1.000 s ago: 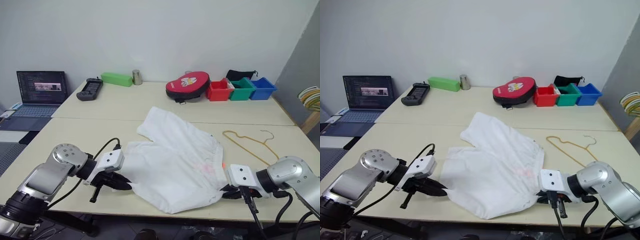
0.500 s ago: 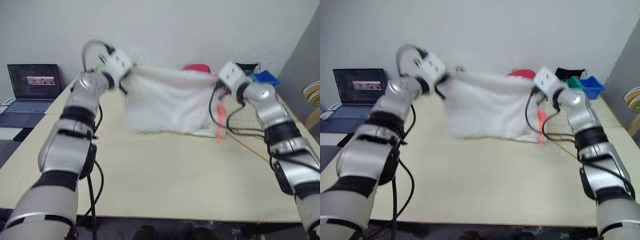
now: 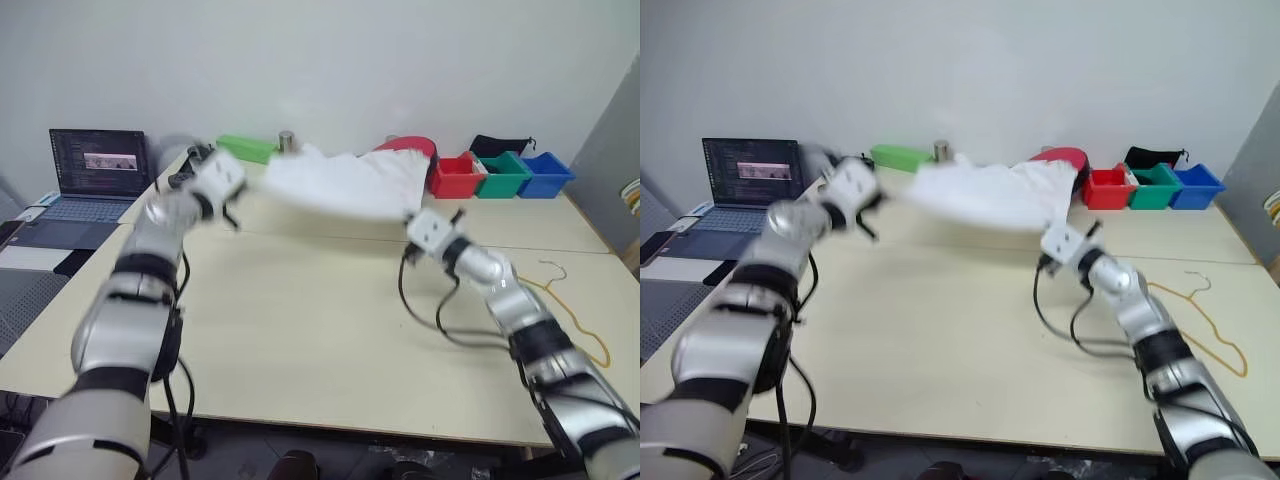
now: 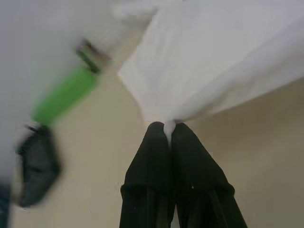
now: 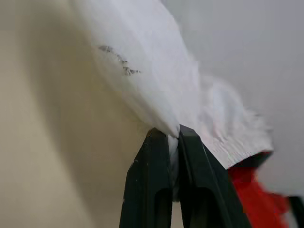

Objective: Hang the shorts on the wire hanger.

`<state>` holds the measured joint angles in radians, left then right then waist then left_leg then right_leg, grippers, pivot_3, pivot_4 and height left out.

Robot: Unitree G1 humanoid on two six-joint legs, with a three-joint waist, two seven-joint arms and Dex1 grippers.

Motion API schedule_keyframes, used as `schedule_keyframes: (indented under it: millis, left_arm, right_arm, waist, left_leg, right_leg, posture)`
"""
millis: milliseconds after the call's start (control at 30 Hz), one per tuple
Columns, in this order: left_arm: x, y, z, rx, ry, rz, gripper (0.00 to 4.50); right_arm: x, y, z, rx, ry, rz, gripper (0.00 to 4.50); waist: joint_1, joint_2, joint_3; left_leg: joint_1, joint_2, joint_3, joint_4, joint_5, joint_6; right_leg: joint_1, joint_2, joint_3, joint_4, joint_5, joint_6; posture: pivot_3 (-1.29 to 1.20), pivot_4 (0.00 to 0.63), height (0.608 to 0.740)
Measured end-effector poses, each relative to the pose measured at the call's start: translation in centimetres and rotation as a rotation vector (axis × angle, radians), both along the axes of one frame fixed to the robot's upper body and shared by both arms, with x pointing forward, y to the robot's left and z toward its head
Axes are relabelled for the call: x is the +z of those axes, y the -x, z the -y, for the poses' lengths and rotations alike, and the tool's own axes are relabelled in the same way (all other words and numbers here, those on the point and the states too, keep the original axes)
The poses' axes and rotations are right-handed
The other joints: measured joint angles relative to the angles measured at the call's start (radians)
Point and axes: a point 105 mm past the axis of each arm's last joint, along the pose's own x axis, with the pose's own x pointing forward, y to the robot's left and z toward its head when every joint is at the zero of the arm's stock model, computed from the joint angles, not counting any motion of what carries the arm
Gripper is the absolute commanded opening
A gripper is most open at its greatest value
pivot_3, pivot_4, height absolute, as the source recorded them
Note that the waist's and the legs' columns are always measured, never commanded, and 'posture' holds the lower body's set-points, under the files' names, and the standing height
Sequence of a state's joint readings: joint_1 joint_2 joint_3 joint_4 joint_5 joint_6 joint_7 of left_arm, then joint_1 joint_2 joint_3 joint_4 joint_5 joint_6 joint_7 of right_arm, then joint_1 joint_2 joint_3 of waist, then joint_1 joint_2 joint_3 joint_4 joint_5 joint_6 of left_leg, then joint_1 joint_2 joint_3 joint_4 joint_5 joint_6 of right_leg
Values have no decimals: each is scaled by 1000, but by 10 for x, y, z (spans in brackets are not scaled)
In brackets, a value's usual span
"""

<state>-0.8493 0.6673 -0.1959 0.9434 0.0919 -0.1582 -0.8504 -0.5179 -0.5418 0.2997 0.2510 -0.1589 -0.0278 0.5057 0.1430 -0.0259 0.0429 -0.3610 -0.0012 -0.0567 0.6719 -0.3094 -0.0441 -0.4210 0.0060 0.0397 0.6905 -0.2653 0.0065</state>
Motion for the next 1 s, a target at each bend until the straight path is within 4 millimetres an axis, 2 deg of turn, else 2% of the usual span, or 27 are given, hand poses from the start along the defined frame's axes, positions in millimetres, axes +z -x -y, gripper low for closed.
schedule_keyframes:
  millis: [67,133,267,400,567,767,1000]
  left_arm:
    - [-27,35,3,-122,-32,-161,18]
    - [-36,59,13,-213,-42,-257,18]
    - [-27,90,28,-323,-53,-348,18]
    - [-24,114,38,-408,-56,-433,18]
    - [-25,154,27,-516,-135,-615,18]
    - [-22,170,18,-566,-177,-702,18]
    - [-28,168,3,-572,-206,-707,18]
  right_arm:
    - [-9,18,4,24,35,-97,78]
    - [-19,32,7,39,71,-187,78]
    - [-32,57,3,89,97,-347,78]
    - [-43,79,5,140,159,-469,78]
    - [-54,114,3,217,160,-631,78]
    - [-56,129,13,247,206,-710,78]
    - [-58,145,22,299,237,-806,78]
  waist:
    - [-6,0,0]
    - [-6,-1,0]
    - [-6,-1,-1]
    - [-7,-1,-1]
    - [-12,0,-1]
    - [-9,0,-1]
    - [-10,0,-1]
  left_leg:
    - [-1,1,-2,2,0,1]
    - [-1,2,-4,4,-2,3]
    - [3,2,-7,5,-3,5]
    - [13,2,-6,5,-7,13]
    - [14,4,-4,5,-12,20]
    - [14,6,-2,5,-12,21]
    - [14,10,0,5,-12,21]
  right_leg:
    - [0,0,-1,0,0,0]
    - [1,1,0,1,0,0]
    - [5,2,-1,1,-1,-1]
    - [16,3,-2,-2,-3,0]
    - [16,5,-2,-4,-6,-2]
    - [17,6,-2,-4,-6,-3]
    - [17,9,-2,-7,-6,-3]
  posture:
    - [336,0,740]
    - [333,0,740]
    - [326,0,740]
    - [321,0,740]
    - [311,0,740]
    - [303,0,740]
    - [292,0,740]
